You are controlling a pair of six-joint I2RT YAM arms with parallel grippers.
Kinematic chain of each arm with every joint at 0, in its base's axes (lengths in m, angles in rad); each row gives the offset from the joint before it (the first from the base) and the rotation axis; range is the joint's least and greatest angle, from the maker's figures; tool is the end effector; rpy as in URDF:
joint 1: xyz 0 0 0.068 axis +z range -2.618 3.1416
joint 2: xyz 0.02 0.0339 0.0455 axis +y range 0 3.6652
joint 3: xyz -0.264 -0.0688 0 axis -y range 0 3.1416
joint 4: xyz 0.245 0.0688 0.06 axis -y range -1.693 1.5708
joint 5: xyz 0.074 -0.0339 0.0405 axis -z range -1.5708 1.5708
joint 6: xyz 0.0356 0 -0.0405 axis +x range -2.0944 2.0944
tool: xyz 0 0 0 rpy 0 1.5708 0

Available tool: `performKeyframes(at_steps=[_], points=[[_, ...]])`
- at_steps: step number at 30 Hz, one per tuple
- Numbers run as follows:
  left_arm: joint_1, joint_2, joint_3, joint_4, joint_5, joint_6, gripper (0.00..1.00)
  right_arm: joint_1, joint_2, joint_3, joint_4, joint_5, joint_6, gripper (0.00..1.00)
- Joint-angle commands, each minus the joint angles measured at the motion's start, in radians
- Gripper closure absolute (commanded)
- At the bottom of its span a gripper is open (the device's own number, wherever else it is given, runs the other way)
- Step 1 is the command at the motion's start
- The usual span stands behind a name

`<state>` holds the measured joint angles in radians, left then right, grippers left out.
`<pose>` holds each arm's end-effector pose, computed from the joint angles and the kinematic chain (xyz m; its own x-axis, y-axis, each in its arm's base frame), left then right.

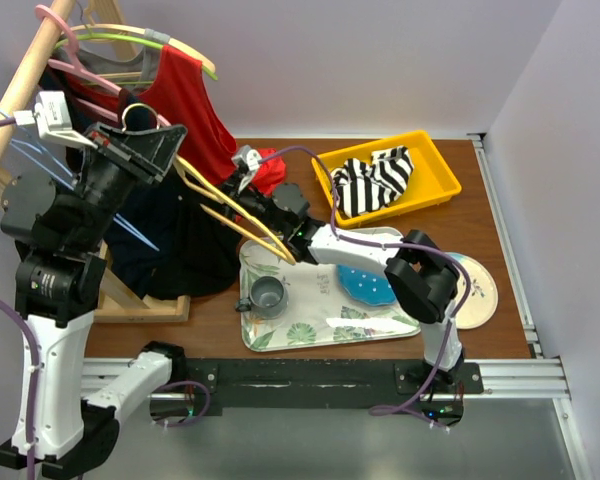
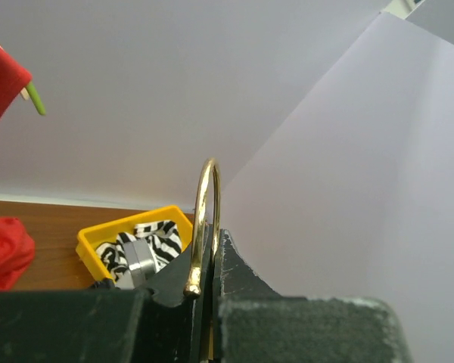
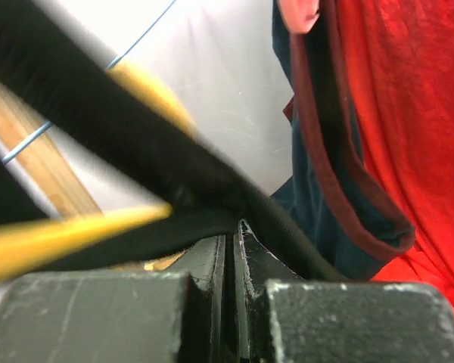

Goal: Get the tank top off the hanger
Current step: Move the tank top to the hanger.

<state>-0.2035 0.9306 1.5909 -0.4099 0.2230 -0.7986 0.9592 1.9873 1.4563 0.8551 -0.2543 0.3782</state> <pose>0.1202 -0.0328 0.5498 -0.1222 -0.6881 -0.7152 0.4578 0.6003 -0.6558 0.2633 0.3910 0.3171 -0.1732 0.3754 -0.9105 -0.9312 0.2387 0.2756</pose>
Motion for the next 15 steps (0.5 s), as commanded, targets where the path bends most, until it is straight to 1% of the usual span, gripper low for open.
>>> performKeyframes(at_steps=[1, 5, 9, 13, 15], points=[[0.003, -0.035, -0.066, 0.151, 0.078, -0.117, 1.0, 0.001, 0.039, 0.114, -0.094, -0.043, 0.024, 1.0], [0.003, -0.03, -0.042, 0.154, 0.099, -0.114, 1.0, -0.011, 0.024, 0.072, -0.123, 0.018, 0.021, 1.0], [0.003, -0.039, -0.031, 0.171, 0.127, -0.123, 1.0, -0.066, 0.041, 0.091, -0.151, 0.001, 0.079, 1.0], [0.003, -0.047, -0.035, 0.217, 0.179, -0.136, 1.0, -0.086, 0.024, 0.11, -0.214, 0.019, 0.028, 1.0], [0.003, -0.056, -0.04, 0.226, 0.193, -0.142, 1.0, -0.094, 0.027, 0.148, -0.258, 0.027, 0.013, 1.0]])
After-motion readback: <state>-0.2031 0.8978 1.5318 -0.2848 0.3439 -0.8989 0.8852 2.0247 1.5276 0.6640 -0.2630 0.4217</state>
